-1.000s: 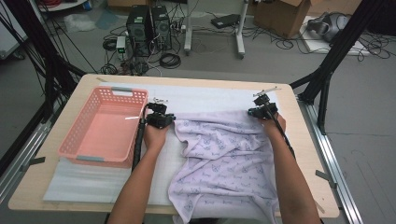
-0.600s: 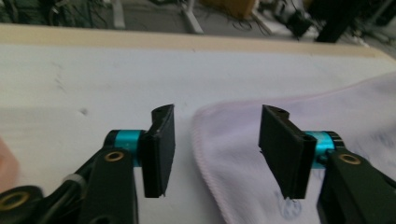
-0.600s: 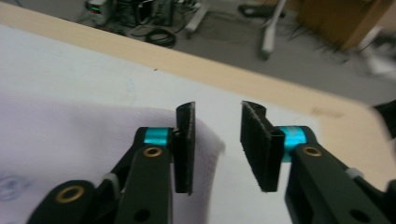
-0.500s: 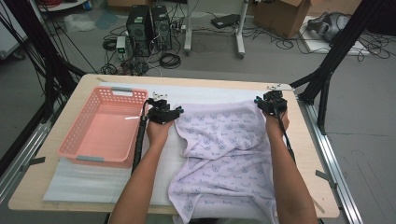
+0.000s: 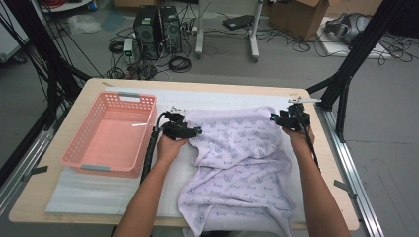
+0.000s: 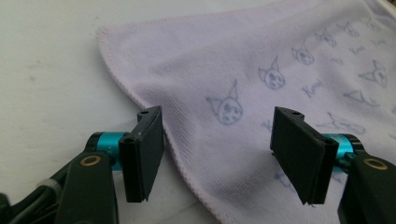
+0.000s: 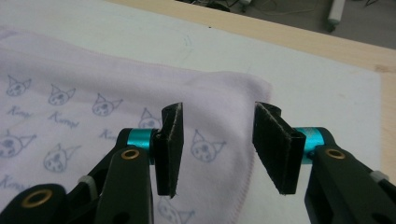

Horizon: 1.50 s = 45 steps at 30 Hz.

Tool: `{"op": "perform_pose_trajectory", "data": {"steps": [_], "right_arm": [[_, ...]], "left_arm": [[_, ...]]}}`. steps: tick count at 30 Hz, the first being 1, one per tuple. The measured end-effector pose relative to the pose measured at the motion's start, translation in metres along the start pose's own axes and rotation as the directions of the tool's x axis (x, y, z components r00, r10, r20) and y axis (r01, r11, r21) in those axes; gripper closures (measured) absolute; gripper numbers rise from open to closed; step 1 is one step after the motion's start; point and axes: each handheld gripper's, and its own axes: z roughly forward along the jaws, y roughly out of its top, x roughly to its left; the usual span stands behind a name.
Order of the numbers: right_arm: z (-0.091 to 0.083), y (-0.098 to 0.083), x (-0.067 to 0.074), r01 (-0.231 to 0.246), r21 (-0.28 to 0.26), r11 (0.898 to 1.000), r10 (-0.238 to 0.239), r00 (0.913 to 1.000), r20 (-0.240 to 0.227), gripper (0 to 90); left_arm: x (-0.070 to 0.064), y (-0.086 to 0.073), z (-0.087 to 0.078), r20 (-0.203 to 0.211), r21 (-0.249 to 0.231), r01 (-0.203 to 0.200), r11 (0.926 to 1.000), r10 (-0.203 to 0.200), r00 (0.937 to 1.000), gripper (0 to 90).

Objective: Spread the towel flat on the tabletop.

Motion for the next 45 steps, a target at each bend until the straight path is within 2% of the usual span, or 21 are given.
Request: {"op": "perform_pose_trajectory", "data": {"steps": [5, 8, 9, 11, 13, 15, 16, 17, 19, 21, 25, 27, 30, 31, 32, 34, 36, 38, 40, 43, 45], "right_arm": [[-0.011, -0.011, -0.006, -0.009, 0.006, 1.0, 0.009, 1.0, -0.003, 51.6], [-0.017, -0.017, -0.006, -0.01, -0.008, 1.0, 0.01, 0.9999, -0.014, 52.5], [-0.019, -0.019, -0.005, -0.01, -0.015, 1.0, 0.01, 0.9998, -0.018, 53.0], [-0.02, -0.025, -0.003, 0.0, -0.012, 1.0, 0.0, 0.9996, -0.028, 53.2], [-0.019, -0.03, 0.001, 0.02, 0.009, 1.0, -0.02, 0.9994, -0.029, 53.3], [-0.017, -0.033, 0.003, 0.027, 0.023, 0.999, -0.026, 0.9991, -0.035, 53.3], [-0.017, -0.034, 0.003, 0.023, 0.021, 1.0, -0.022, 0.9988, -0.042, 53.3], [-0.016, -0.034, 0.003, 0.016, 0.02, 1.0, -0.015, 0.9984, -0.054, 53.2], [-0.015, -0.035, 0.003, 0.003, 0.022, 1.0, -0.001, 0.9954, -0.096, 51.7], [-0.014, -0.036, 0.005, 0.006, 0.028, 1.0, -0.002, 0.9924, -0.123, 49.4], [-0.019, -0.035, 0.006, -0.003, 0.022, 1.0, 0.006, 0.9842, -0.177, 45.1], [-0.024, -0.034, 0.006, -0.01, 0.019, 1.0, 0.013, 0.9823, -0.187, 44.9], [-0.028, -0.034, 0.005, -0.017, 0.019, 1.0, 0.021, 0.9851, -0.17, 44.4], [-0.029, -0.034, 0.005, -0.026, 0.029, 0.999, 0.031, 0.9854, -0.167, 44.3], [-0.029, -0.035, 0.005, -0.024, 0.033, 0.999, 0.029, 0.9855, -0.167, 44.3], [-0.028, -0.036, 0.005, -0.027, 0.054, 0.998, 0.036, 0.9857, -0.165, 44.4], [-0.025, -0.036, 0.006, -0.028, 0.064, 0.998, 0.039, 0.9848, -0.169, 44.4], [-0.021, -0.037, 0.009, -0.022, 0.082, 0.996, 0.036, 0.9849, -0.17, 44.5], [-0.014, -0.039, 0.013, -0.011, 0.115, 0.993, 0.031, 0.9847, -0.171, 44.4], [-0.006, -0.041, 0.02, -0.025, 0.133, 0.991, 0.052, 0.9768, -0.207, 47.0], [0.001, -0.042, 0.029, 0.023, 0.164, 0.986, 0.011, 0.9786, -0.205, 54.3]], "left_arm": [[-0.006, -0.005, -0.003, -0.025, -0.008, -0.02, 0.9998, 0.019, 0.9995, 35.5], [-0.014, -0.007, -0.004, -0.053, 0.017, -0.08, 0.9967, 0.08, 0.9954, 36.4], [-0.018, -0.008, -0.003, -0.073, 0.031, -0.113, 0.9931, 0.115, 0.9906, 36.6], [-0.026, -0.008, -0.002, -0.119, 0.054, -0.184, 0.9814, 0.189, 0.9747, 40.8], [-0.028, -0.008, -0.002, -0.096, 0.046, -0.188, 0.9811, 0.192, 0.9768, 54.9], [-0.027, -0.008, -0.001, -0.051, 0.031, -0.201, 0.979, 0.203, 0.9779, 69.1], [-0.023, -0.008, -0.001, -0.014, 0.03, -0.185, 0.9822, 0.186, 0.9825, 78.0], [-0.02, -0.007, -0.001, 0.003, 0.029, -0.155, 0.9875, 0.155, 0.9879, 82.6], [-0.016, -0.006, -0.001, 0.02, 0.027, -0.12, 0.9924, 0.119, 0.9926, 84.2], [-0.012, -0.005, -0.001, 0.008, 0.01, -0.101, 0.9948, 0.101, 0.9949, 84.6], [0.005, -0.001, -0.006, -0.045, -0.062, -0.05, 0.9968, 0.048, 0.9978, 84.6], [0.015, 0.003, -0.007, -0.092, -0.061, -0.043, 0.9972, 0.038, 0.9951, 84.6], [0.026, 0.008, -0.01, -0.15, -0.109, -0.014, 0.9939, -0.002, 0.9887, 83.5], [0.026, 0.009, -0.012, -0.142, -0.133, 0.016, 0.991, -0.035, 0.9893, 81.5], [0.026, 0.009, -0.012, -0.13, -0.14, 0.042, 0.9892, -0.061, 0.9897, 74.2], [0.024, 0.008, -0.011, -0.074, -0.132, 0.085, 0.9877, -0.095, 0.9927, 54.8], [0.02, 0.008, -0.013, -0.016, -0.112, 0.073, 0.9911, -0.075, 0.997, 48.4], [0.014, 0.009, -0.017, 0.013, -0.092, 0.059, 0.994, -0.058, 0.9983, 42.7], [0.007, 0.009, -0.022, 0.016, -0.115, 0.049, 0.9921, -0.047, 0.9988, 41.4], [0.001, 0.006, -0.027, 0.021, -0.105, 0.027, 0.9941, -0.025, 0.9995, 40.9], [-0.002, 0.004, -0.03, 0.019, -0.097, 0.006, 0.9953, -0.004, 0.9998, 40.6]]}}
